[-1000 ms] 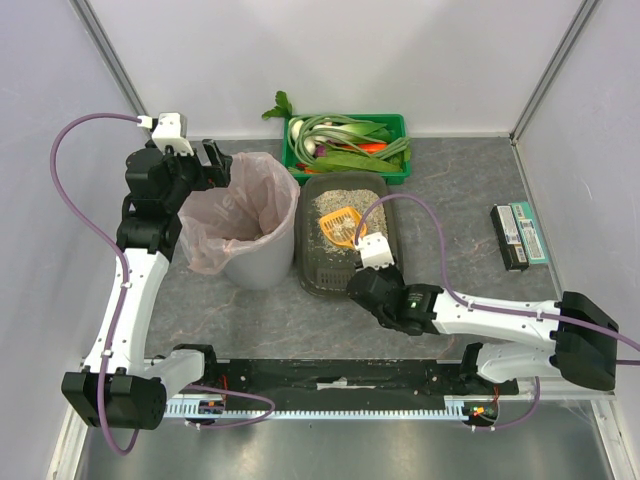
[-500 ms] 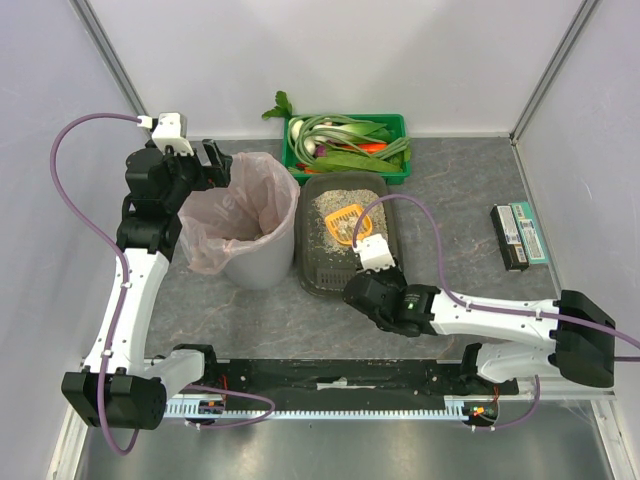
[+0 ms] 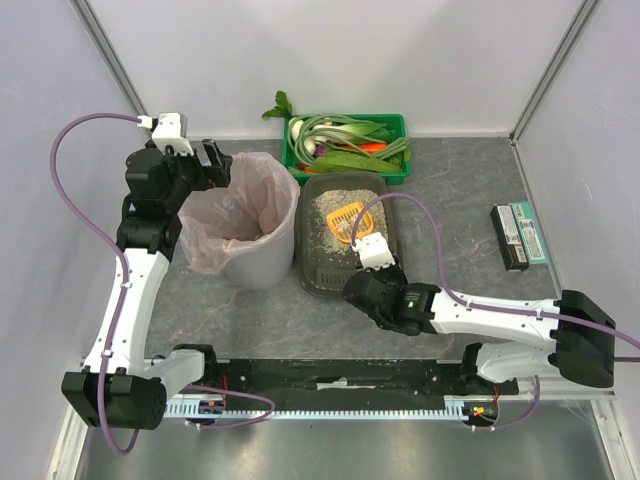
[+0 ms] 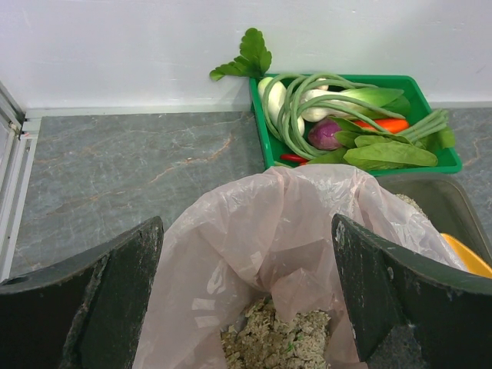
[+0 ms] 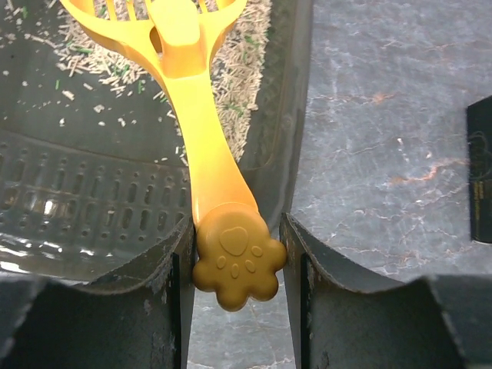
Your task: Clean the litter box
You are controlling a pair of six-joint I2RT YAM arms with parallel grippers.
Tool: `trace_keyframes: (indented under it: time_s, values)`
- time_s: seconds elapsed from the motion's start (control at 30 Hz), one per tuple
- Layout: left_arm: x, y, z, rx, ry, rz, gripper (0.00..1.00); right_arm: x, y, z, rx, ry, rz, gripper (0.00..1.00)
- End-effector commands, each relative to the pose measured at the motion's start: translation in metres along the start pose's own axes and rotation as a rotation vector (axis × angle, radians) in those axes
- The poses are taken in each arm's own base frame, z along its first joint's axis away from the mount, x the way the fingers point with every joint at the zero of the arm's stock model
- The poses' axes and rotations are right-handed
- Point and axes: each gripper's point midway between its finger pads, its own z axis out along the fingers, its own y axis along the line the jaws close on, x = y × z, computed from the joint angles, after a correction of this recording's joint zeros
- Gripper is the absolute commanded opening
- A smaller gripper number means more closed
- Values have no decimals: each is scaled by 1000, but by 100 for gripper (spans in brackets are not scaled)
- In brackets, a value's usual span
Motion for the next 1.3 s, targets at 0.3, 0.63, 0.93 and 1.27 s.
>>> trace_keyframes:
  time_s: [0.3,0.63,0.93,1.27]
  values:
    - [-12,-4,-3,20,-47,-12,96,-22,1,3,5,-49,90,0]
    - [-10,-5,0,24,-39,-23,96,-17,34,1,-204,-10,155,0]
    - [-9,-4,0,18,-37,-18,96,-6,8,9,-40,14,70,0]
    - [-10,-2,0,10,-39,-13,96,-16,11,4,-85,22,69,0]
